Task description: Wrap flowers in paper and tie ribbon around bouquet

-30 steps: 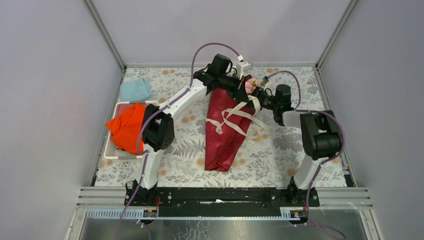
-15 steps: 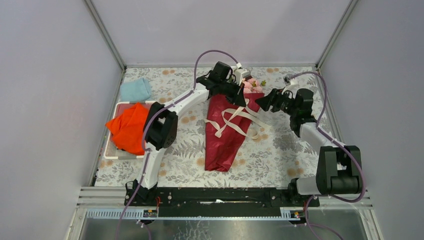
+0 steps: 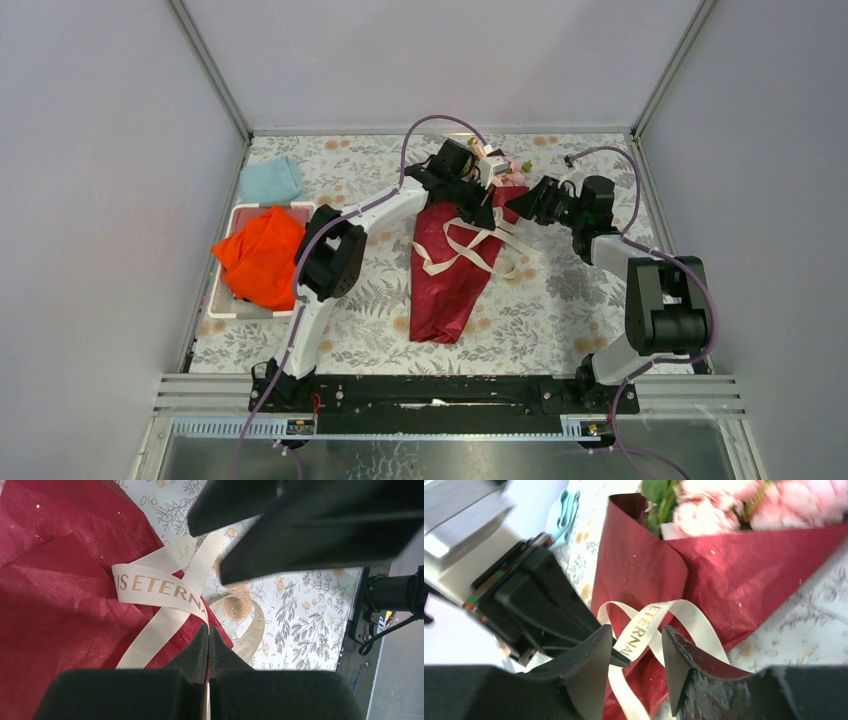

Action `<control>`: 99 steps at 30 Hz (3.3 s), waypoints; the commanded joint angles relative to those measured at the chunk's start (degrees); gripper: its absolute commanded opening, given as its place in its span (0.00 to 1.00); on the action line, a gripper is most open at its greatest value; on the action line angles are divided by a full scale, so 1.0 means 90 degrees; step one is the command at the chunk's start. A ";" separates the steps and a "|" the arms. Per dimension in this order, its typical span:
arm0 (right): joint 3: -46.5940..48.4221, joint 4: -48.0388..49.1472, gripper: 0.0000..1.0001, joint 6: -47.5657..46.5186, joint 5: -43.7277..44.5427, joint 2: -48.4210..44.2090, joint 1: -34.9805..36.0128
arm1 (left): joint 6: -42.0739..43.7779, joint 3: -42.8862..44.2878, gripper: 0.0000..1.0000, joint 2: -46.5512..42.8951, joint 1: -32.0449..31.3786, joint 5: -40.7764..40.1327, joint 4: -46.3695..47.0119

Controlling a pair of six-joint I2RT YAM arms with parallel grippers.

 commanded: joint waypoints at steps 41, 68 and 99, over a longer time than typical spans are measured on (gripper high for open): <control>0.0203 -0.0625 0.00 0.2245 0.1895 0.0092 0.0850 | 0.0702 -0.0648 0.64 -0.0416 0.0210 -0.2938 -0.1269; 0.1551 -0.0316 0.00 0.1964 0.1500 0.1884 0.1616 | -0.0488 0.1079 0.00 -0.1438 0.0774 -0.0006 -0.1846; 0.3713 -0.4966 0.46 -0.1486 0.0286 0.2421 0.1606 | 0.0851 -0.0770 0.17 -0.1613 0.1594 -0.3662 -0.1260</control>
